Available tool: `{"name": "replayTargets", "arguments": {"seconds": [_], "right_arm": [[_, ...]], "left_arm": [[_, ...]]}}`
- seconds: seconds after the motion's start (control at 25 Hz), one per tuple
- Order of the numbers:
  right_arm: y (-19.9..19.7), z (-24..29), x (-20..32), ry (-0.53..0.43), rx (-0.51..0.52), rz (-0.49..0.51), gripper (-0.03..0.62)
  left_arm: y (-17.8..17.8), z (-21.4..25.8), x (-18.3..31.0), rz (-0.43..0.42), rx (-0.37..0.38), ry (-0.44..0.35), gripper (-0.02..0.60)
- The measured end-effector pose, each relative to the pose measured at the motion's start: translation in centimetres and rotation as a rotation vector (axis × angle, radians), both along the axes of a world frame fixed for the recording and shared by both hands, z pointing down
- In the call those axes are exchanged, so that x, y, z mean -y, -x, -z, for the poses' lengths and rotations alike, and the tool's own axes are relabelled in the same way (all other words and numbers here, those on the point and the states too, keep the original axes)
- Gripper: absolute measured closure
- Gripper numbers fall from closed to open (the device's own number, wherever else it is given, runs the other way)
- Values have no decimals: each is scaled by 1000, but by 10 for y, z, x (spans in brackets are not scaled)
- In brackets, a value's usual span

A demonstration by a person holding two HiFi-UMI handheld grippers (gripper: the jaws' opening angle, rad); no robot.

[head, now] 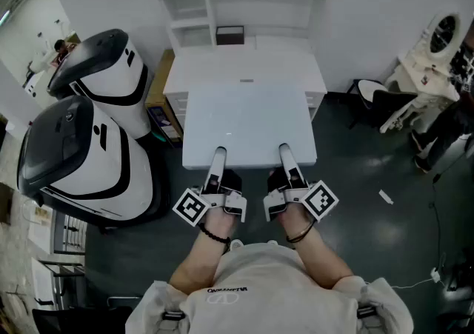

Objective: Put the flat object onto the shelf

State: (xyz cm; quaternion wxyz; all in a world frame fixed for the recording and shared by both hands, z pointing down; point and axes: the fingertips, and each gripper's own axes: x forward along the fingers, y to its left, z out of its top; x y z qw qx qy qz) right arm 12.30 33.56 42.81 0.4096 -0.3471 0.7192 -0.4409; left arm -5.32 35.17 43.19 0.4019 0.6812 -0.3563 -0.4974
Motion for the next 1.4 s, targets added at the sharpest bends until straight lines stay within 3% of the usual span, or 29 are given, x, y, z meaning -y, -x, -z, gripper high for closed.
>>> {"name": "replayTargets", "arguments": {"seconds": [0.36, 0.52, 0.72, 0.92, 1.4], "right_arm": [[-1, -1, 2, 10, -9, -16, 267], [15, -8, 0, 22, -6, -25, 263], [-2, -6, 2, 16, -16, -27, 263], [63, -23, -7, 47, -48, -37, 263], [88, -19, 19, 54, -72, 11, 264]], "left_arm": [[0, -1, 2, -7, 1, 6, 272], [16, -8, 2, -13, -4, 19, 271], [-1, -9, 5, -25, -10, 17, 271], [63, -29, -1, -39, -42, 42, 271], [87, -29, 18, 7, -77, 38, 270]]}}
